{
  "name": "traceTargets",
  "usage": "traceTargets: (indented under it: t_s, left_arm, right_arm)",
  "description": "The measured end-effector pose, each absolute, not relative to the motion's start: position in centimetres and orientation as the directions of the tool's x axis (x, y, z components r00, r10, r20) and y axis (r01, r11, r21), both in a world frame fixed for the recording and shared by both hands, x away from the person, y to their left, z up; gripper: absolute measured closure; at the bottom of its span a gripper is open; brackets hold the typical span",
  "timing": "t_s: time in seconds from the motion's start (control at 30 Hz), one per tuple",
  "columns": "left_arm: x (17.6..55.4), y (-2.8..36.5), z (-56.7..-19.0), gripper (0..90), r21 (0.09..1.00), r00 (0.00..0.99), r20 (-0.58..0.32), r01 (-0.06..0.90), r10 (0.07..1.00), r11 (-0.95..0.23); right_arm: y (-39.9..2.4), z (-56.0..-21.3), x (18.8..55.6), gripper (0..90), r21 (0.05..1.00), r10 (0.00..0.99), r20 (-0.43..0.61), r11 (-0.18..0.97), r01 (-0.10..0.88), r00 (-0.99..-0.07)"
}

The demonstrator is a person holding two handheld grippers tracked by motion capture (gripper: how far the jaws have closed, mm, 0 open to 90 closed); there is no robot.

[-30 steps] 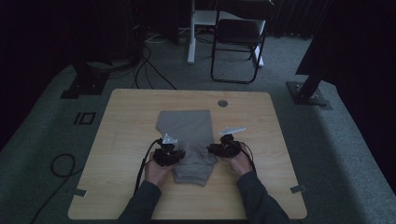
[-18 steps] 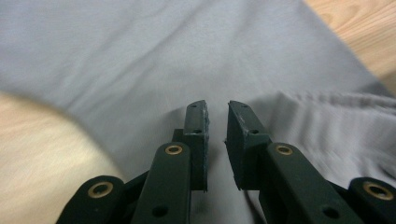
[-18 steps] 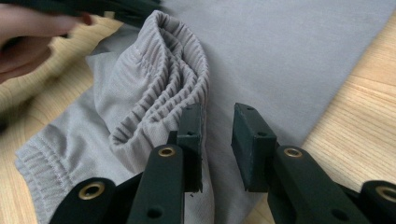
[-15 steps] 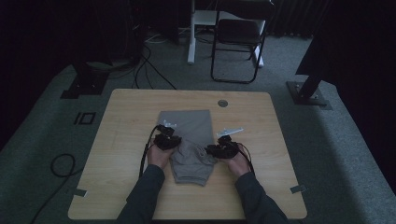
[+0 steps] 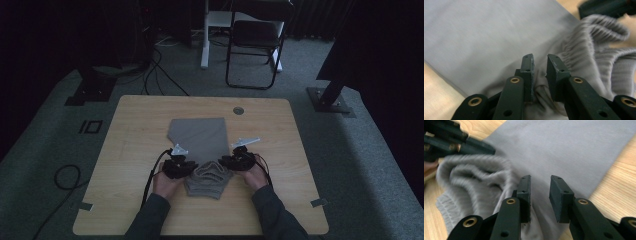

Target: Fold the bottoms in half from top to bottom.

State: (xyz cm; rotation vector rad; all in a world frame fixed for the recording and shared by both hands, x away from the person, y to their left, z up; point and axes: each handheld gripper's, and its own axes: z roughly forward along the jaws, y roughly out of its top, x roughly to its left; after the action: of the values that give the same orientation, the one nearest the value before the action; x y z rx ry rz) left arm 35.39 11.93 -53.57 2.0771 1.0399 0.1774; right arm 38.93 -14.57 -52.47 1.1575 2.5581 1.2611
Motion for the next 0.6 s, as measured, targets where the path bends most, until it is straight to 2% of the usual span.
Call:
traceTargets:
  t_s: [0.17, 0.27, 0.47, 0.6]
  left_arm:
    - [34.4, 12.0, -53.8, 73.0, 0.708, 0.669, -0.187, 0.599, 0.719, -0.373]
    - [35.0, 12.5, -53.6, 69.7, 0.719, 0.629, -0.183, 0.61, 0.756, -0.333]
    - [37.4, 12.9, -54.0, 67.6, 0.716, 0.542, -0.102, 0.623, 0.834, -0.317]
    - [39.5, 13.0, -54.3, 65.4, 0.716, 0.48, -0.097, 0.642, 0.872, -0.273]
  right_arm:
    - [-14.1, -52.6, 38.7, 69.5, 0.701, 0.641, 0.255, 0.394, 0.595, -0.724]
    - [-13.8, -52.7, 38.5, 68.2, 0.703, 0.635, 0.244, 0.404, 0.585, -0.733]
    - [-13.1, -53.4, 38.4, 60.0, 0.706, 0.668, 0.158, 0.439, 0.556, -0.728]
    - [-12.1, -53.8, 39.6, 57.2, 0.705, 0.706, 0.064, 0.468, 0.532, -0.706]
